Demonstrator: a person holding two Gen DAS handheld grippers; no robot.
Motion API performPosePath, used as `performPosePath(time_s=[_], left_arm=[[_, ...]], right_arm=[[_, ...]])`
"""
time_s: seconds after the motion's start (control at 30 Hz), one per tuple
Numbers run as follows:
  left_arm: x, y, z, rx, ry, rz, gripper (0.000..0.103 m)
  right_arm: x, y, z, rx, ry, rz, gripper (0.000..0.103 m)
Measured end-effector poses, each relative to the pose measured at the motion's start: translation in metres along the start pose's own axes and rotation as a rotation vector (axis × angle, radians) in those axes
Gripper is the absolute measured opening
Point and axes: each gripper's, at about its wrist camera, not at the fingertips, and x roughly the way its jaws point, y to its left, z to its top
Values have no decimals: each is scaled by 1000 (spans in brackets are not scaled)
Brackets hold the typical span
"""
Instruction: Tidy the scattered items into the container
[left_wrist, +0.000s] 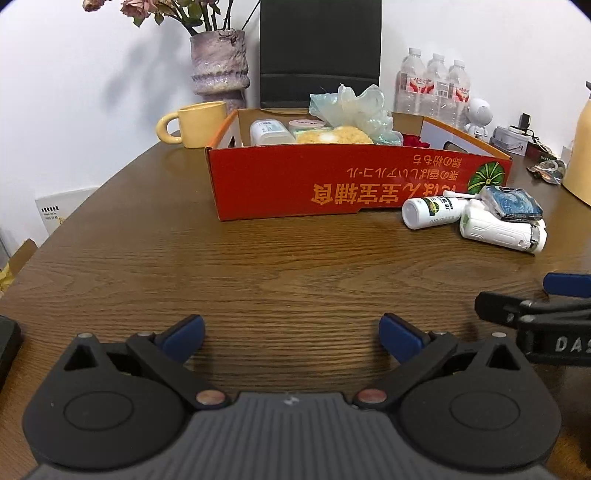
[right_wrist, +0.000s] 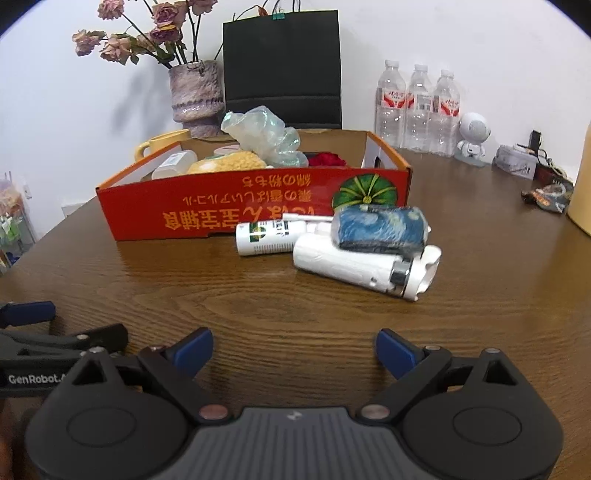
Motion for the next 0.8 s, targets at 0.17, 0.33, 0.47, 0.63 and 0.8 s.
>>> performPosePath(time_s=[0.17, 0.33, 0.47, 0.63, 0.8], left_arm=[[3, 1, 2, -9, 3, -4, 103], [2, 0, 2, -3, 0, -3, 103], [3, -1, 2, -3, 0, -4, 103], [3, -1, 2, -3, 0, -4, 103], [3, -1, 3, -3, 0, -4, 103]], right_arm=[[4, 6, -2, -21, 24, -41, 103], [6, 5, -1, -16, 25, -39, 103], [6, 4, -1, -14, 24, -37, 103], [5, 4, -1, -11, 23, -37, 103], [6, 4, -1, -10, 24, -38, 103]])
